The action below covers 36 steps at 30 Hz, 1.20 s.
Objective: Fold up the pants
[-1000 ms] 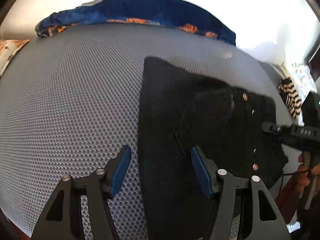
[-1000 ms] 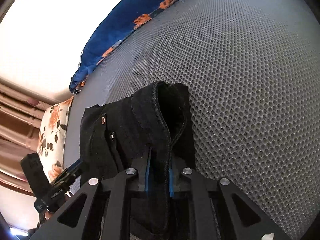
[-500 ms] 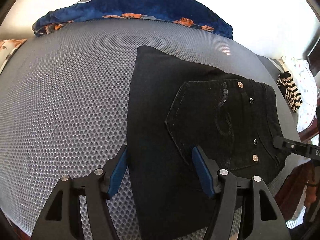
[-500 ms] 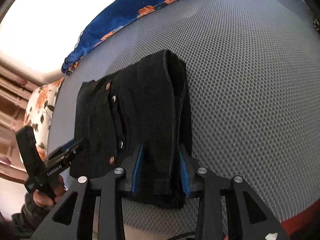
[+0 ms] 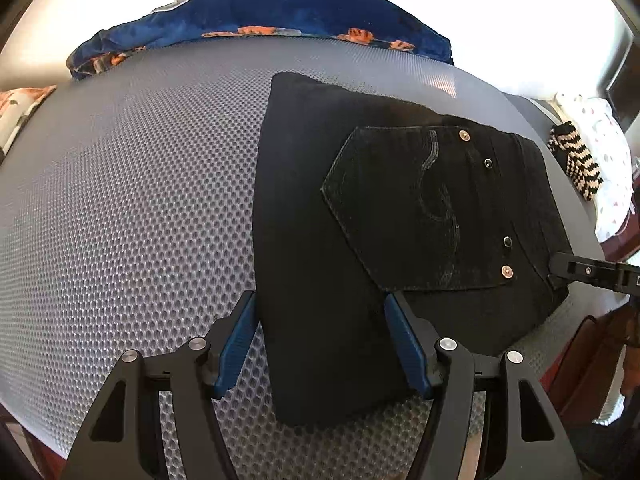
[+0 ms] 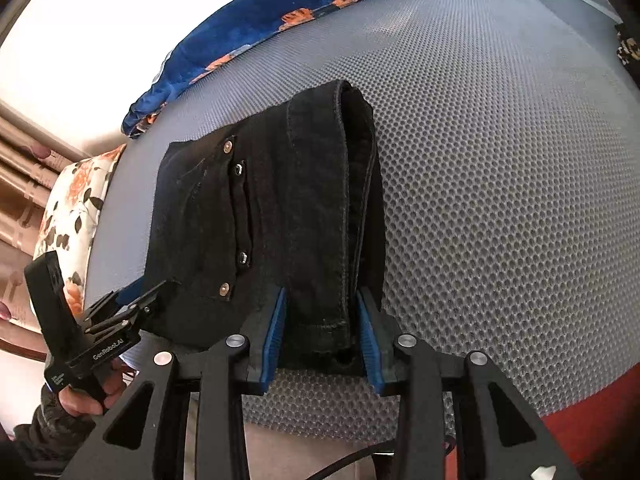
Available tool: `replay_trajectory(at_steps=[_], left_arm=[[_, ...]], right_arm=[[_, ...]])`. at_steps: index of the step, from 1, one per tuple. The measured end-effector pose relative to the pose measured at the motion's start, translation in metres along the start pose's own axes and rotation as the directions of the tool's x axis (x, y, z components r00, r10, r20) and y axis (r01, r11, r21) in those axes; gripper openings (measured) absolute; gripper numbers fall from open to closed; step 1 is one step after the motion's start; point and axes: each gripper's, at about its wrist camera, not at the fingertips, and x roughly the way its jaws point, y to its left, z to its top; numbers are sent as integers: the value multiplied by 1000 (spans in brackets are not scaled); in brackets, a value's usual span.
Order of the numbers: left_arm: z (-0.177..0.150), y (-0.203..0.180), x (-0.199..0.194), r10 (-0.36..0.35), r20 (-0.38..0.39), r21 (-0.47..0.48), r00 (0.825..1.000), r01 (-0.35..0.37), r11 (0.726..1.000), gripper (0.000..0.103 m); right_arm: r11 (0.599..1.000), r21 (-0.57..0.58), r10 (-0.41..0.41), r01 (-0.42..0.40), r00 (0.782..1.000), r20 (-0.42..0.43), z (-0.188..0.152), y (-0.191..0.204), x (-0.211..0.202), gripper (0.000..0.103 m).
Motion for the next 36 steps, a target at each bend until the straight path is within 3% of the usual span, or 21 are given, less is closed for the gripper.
replay_trajectory(at_steps=[12, 24, 32, 36], left_arm=[[7, 11, -2, -53, -26, -57, 998, 51, 997, 66], [21, 45, -20, -116, -14, -118, 993, 114, 986, 66], [27, 59, -5, -234, -63, -192, 970, 219, 957, 66], [31, 63, 5, -255, -87, -222, 963, 231, 947, 66]], right_arm=[[999, 37, 23, -23, 1000, -17, 1, -10, 8, 40], [997, 20, 82, -81, 995, -59, 29, -20, 16, 49], [986, 35, 164, -162, 984, -63, 47, -36, 19, 51], [976, 63, 214, -209, 974, -70, 53, -48, 24, 51]])
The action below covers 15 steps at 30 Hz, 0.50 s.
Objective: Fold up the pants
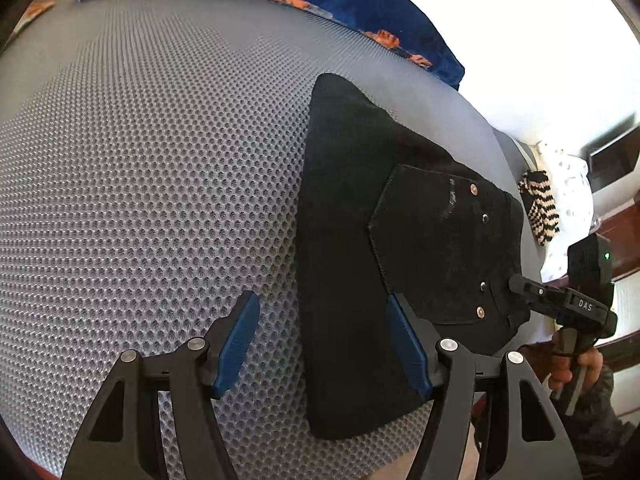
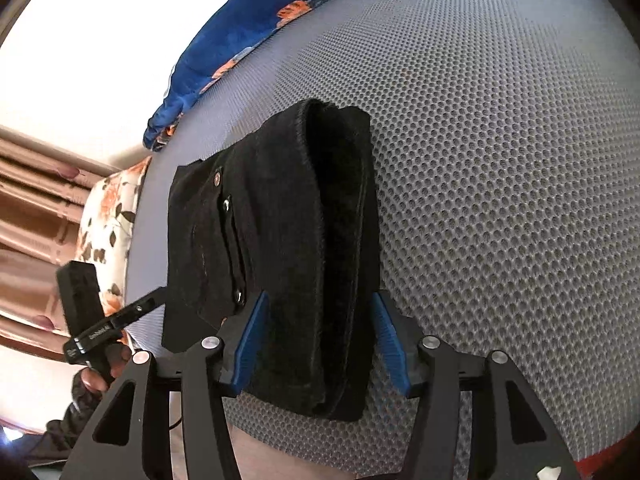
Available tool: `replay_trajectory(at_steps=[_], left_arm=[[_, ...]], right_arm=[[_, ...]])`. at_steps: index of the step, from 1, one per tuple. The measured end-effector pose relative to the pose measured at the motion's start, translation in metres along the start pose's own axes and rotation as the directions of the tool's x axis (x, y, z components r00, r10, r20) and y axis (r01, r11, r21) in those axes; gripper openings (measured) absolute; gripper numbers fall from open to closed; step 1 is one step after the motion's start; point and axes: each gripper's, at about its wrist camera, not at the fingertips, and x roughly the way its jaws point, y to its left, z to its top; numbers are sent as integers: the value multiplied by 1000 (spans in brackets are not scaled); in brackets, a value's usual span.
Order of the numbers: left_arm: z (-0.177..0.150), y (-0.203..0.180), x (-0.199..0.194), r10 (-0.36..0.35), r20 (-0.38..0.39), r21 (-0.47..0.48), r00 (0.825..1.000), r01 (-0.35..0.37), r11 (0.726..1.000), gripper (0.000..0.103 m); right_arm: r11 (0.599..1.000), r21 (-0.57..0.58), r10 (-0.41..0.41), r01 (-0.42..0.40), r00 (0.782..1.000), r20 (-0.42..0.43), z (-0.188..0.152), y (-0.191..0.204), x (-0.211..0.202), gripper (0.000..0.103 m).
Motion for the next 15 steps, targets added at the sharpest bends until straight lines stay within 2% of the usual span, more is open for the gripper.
replay_trajectory(at_steps=[11, 15], left_arm=[[28, 0, 20, -50, -14, -20, 999, 49, 999, 66], [36, -10, 29, -50, -16, -4, 999, 50, 999, 66]], right_arm=[[991, 44, 125, -124, 992, -30, 5, -29, 4, 52], [990, 31, 140, -139, 989, -40, 8, -30, 5, 52]])
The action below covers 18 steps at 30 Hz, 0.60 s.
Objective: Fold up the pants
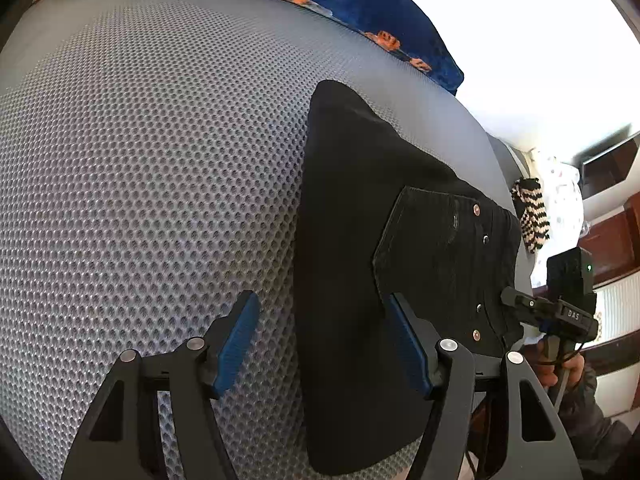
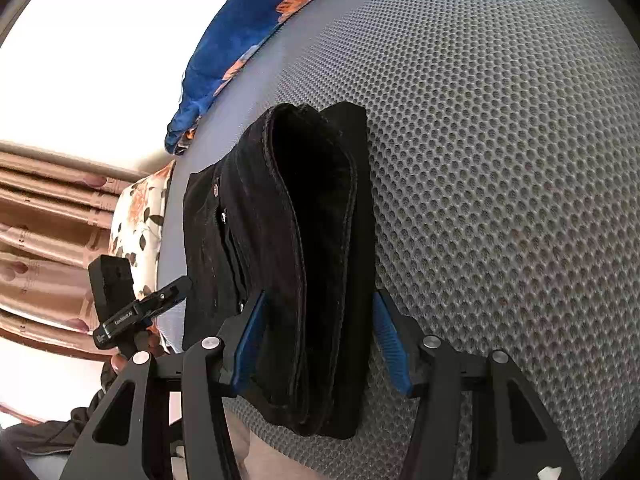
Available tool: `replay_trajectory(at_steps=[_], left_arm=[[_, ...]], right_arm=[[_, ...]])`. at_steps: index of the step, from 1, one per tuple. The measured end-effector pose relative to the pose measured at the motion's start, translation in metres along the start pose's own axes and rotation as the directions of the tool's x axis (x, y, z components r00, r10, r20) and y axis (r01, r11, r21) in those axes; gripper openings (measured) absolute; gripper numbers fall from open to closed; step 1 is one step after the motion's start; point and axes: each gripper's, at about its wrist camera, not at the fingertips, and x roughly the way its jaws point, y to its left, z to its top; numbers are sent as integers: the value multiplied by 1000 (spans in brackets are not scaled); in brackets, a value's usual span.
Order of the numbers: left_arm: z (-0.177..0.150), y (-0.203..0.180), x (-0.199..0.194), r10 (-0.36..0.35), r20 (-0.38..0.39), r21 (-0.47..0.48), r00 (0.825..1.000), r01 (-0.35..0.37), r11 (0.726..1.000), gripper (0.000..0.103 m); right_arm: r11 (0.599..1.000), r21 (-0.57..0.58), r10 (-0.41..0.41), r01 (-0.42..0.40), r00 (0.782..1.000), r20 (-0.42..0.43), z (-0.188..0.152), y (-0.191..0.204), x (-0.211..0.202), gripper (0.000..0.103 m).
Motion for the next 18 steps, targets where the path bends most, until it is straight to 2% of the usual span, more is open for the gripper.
replay_trajectory(at_steps=[10, 18], left_arm=[[3, -46, 32, -18, -27, 33, 999, 19, 999, 66], [10, -54, 42, -27, -32, 43, 999, 29, 999, 65]], right_arm=[[1000, -23, 9, -10, 999, -35, 0, -7, -8, 50], [994, -31, 107, -109, 994, -36, 5, -13, 0, 53]])
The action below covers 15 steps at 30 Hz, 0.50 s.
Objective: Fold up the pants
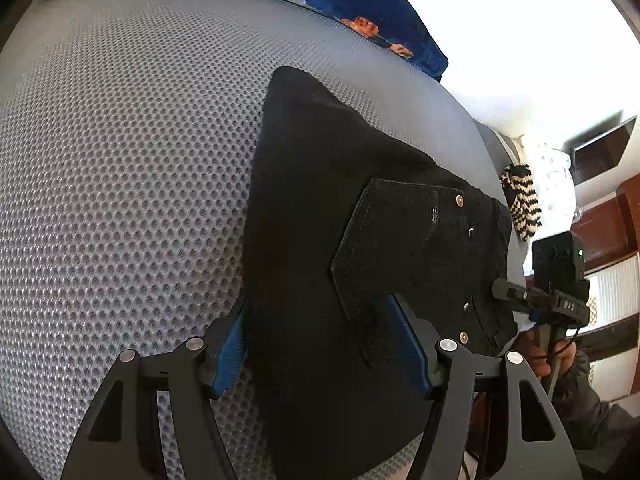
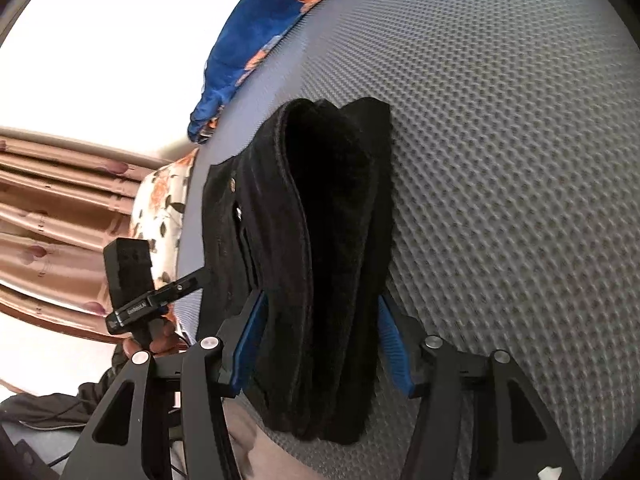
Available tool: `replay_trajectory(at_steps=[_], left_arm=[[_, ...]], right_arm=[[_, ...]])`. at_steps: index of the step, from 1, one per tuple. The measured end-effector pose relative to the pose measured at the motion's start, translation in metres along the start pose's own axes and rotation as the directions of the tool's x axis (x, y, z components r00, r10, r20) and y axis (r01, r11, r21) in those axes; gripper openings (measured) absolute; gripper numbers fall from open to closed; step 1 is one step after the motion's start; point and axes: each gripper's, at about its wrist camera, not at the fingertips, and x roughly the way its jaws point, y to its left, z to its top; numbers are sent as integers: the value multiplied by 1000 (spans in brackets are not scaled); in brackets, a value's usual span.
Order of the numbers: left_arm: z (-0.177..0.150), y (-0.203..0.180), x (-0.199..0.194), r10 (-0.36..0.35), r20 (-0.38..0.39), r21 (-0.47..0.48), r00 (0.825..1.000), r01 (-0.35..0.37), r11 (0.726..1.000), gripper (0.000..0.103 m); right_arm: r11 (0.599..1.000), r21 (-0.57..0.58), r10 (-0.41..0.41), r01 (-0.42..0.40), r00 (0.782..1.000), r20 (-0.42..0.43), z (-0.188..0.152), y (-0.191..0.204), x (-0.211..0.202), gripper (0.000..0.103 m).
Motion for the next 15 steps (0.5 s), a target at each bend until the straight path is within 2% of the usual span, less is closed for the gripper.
replay_trajectory(at_steps=[4, 9, 15], left_arm=[[7, -14, 12, 29, 24, 14, 999, -29, 999, 60], [19, -23, 22, 66, 40, 11, 997, -66, 998, 52], [22, -26, 25, 124, 51, 19, 991, -125, 992, 50]], right_arm=[[999, -11, 32, -32, 999, -7, 11, 0, 5, 51], [998, 13, 66, -66, 998, 5, 21, -2, 16, 38], [998, 24, 50, -51, 998, 28, 20, 4, 18, 37]])
